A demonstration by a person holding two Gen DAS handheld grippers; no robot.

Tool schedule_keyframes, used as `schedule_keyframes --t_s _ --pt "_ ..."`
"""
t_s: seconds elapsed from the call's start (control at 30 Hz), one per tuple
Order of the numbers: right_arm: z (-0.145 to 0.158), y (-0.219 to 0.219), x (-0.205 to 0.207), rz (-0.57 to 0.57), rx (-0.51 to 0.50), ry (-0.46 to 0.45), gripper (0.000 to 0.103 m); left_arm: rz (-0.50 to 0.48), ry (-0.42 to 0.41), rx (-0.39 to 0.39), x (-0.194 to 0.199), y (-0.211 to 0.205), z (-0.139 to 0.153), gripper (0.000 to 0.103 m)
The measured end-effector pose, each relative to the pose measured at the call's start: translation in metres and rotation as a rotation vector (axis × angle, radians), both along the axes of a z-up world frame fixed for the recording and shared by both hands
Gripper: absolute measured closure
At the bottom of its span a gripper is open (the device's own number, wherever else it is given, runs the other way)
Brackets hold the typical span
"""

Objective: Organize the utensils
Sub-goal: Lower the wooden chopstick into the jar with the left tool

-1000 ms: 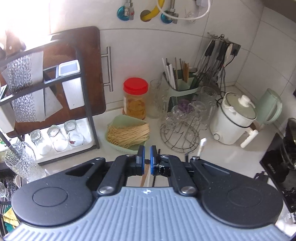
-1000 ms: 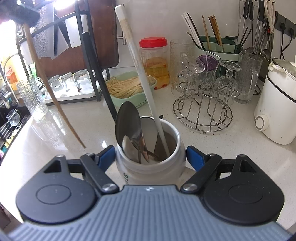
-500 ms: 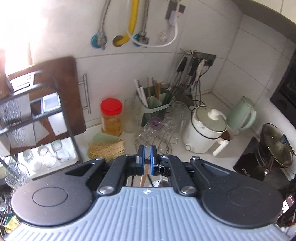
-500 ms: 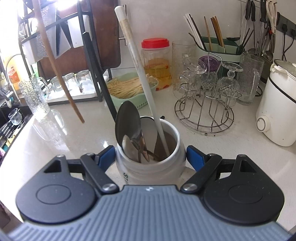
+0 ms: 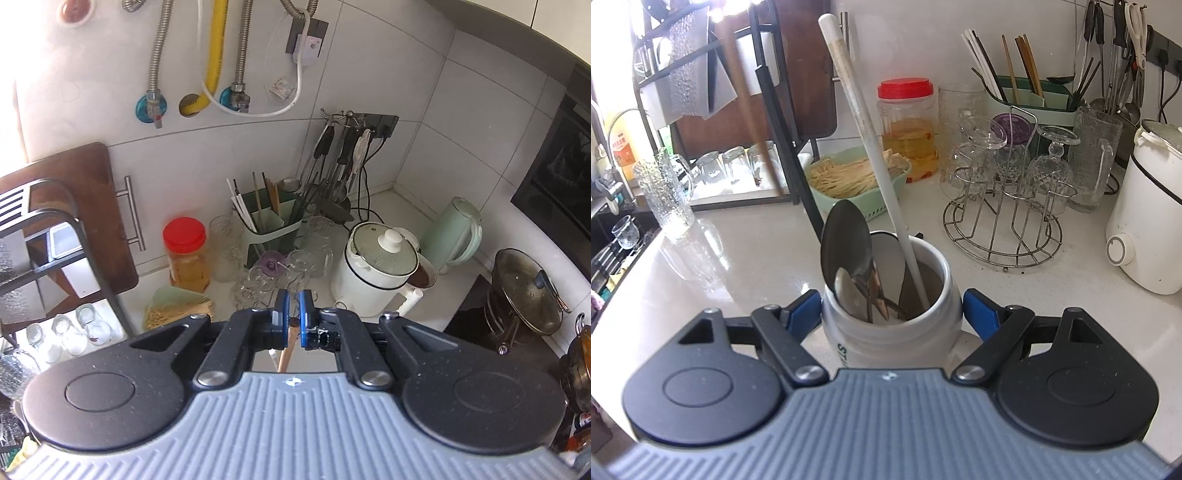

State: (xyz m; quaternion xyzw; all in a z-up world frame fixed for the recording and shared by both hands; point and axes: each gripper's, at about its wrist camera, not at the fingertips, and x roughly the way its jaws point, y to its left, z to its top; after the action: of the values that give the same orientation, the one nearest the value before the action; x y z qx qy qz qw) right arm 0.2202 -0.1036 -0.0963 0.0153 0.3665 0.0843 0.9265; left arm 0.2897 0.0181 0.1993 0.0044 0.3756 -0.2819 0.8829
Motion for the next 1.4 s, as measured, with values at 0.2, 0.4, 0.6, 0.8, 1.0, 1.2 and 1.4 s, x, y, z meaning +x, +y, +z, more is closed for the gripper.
schedule_keyframes --t_s 0.2,0.4,0.6,0.8,1.0,1.2,1.4 --pt "0.000 -0.001 -0.001 0.004 0.004 -0.007 0.017 -0.019 0.034 -0.007 0.014 -0.018 -0.022 0.097" --pt "-0.001 -0.002 -0.002 0.008 0.010 -0.013 0.017 -0.033 0.062 0.016 0.028 -0.036 -0.048 0.097" --pt "-0.001 -0.004 -0.002 0.010 0.020 -0.017 0.017 -0.040 0.082 0.038 0.036 -0.046 -0.068 0.097" --pt "-0.001 -0.004 -0.002 0.012 0.022 -0.019 0.017 -0.036 0.113 0.055 0.039 -0.049 -0.085 0.097" --pt "-0.001 -0.004 -0.003 0.010 0.022 -0.021 0.017 -0.006 0.202 0.074 0.041 -0.047 -0.108 0.097" --pt "-0.001 -0.003 -0.003 0.006 0.021 -0.022 0.017 -0.001 0.288 0.111 0.042 -0.050 -0.135 0.097" --pt "-0.001 -0.003 -0.003 0.001 0.023 -0.020 0.017 -0.004 0.346 0.141 0.045 -0.055 -0.153 0.097"
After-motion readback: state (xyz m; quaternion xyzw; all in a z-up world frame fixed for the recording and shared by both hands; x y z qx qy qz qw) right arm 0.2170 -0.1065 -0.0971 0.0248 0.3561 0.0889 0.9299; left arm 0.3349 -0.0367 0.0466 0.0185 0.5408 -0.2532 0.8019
